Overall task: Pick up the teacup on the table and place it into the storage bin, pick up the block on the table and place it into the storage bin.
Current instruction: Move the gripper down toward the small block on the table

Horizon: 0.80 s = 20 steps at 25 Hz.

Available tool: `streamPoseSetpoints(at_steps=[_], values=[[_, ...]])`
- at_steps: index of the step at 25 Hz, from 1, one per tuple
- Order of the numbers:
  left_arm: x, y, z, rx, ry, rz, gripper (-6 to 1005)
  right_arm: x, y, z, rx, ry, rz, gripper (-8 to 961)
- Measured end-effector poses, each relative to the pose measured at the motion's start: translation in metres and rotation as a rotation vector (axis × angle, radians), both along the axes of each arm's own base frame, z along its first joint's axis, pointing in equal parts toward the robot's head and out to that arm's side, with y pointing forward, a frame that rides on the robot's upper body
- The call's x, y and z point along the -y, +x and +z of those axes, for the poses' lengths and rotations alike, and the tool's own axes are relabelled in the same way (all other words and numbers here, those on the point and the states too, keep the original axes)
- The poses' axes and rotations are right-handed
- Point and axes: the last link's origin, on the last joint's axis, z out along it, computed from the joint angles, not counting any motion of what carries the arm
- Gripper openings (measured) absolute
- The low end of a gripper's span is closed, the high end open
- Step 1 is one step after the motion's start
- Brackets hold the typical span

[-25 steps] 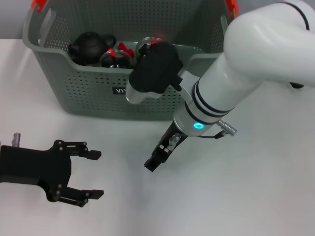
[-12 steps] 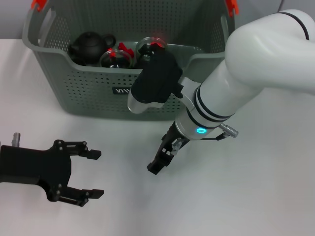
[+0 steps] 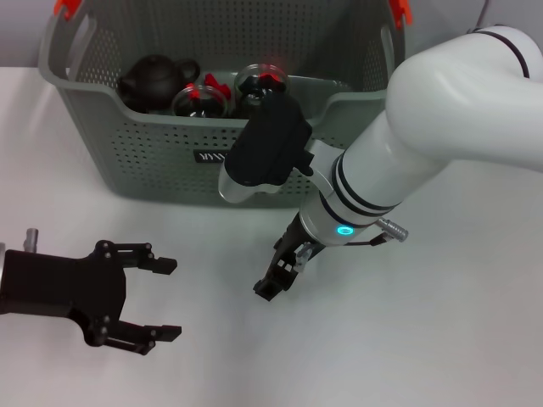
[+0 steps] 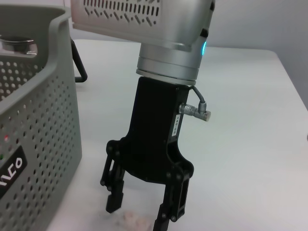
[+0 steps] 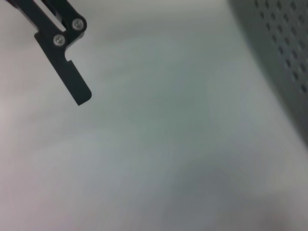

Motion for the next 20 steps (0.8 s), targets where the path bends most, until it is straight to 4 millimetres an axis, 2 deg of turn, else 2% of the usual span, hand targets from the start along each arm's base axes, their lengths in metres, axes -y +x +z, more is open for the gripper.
streamPoseSetpoints(at_steps=[1,12,20], values=[[-0.0002,0.0003,-0.0004,0.001,-0.001,0.0,859,0.0,0.0005,-0.0003,-0.001,0.0,-0.005,904],[-0.0012,0.0009,-0.0008,0.002,-0.001,-0.003,859,0.0004,0.002,-0.0014,-0.003,-0.001,-0.012,509],[-0.0014,0.0011,-0.0009,0.002,-0.002,-0.004,859,-0.0001,0.0037,-0.0014,-0.003,0.003,-0.015,513]])
